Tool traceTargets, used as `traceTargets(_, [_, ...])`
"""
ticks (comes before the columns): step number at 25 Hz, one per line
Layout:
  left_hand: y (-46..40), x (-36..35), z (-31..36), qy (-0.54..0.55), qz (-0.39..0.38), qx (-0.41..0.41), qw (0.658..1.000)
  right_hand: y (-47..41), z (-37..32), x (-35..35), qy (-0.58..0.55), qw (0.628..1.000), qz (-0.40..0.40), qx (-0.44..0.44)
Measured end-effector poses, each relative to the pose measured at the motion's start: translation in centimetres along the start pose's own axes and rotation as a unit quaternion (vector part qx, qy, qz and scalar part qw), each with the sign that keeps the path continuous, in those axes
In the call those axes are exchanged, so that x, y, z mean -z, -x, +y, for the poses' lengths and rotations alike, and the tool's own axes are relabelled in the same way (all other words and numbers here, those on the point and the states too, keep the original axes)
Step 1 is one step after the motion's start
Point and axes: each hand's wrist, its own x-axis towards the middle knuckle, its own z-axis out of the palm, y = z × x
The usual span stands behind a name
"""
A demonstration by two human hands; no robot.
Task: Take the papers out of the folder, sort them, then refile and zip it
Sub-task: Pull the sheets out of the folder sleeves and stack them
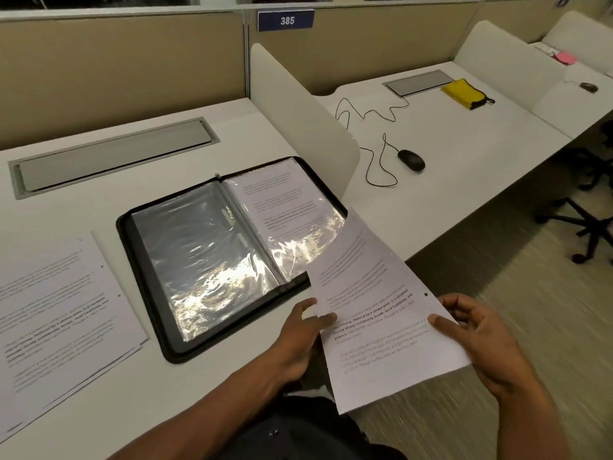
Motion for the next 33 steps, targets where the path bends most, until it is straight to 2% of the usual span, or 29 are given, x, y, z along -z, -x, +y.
traceTargets(3, [2.1,0.2,1.4,-0.059,0.010,-0.074,0.995,2.5,-1.9,0.4,0.018,1.000,-0.006,0.016])
traceTargets(8, [6.9,3.1,5.3,-0.130,0.048,-0.241,0.961,3.7,-5.1,-3.5,0.020,0.997,-0.029,0.071])
traceTargets(13, [11.3,10.3,9.0,-0.062,0.142,-0.293,0.943,-0.2,-5.6,-15.2,-0.091,0.990,-0.045,0.101])
traceTargets(17, [13.5,18.3,9.7,-0.094,0.259,-0.361,0.891,-3.1,-5.9,-25.7,-0.090,0.984,-0.114,0.104])
traceTargets(21, [15.2,25.8,9.8,-0.125,0.396,-0.365,0.833,-4.8,-4.9,-35.3,-0.033,0.975,-0.187,0.117])
traceTargets(25, [16.0,31.6,8.6,-0.188,0.497,-0.323,0.783,-5.7,-3.3,-42.3,0.057,0.966,-0.220,0.125])
traceTargets(29, [15.9,35.1,7.1,-0.253,0.548,-0.298,0.740,-5.7,-1.7,-46.8,0.153,0.954,-0.218,0.135])
traceTargets(33, [15.5,36.5,6.0,-0.303,0.566,-0.279,0.714,-5.5,-0.7,-48.4,0.192,0.943,-0.212,0.168])
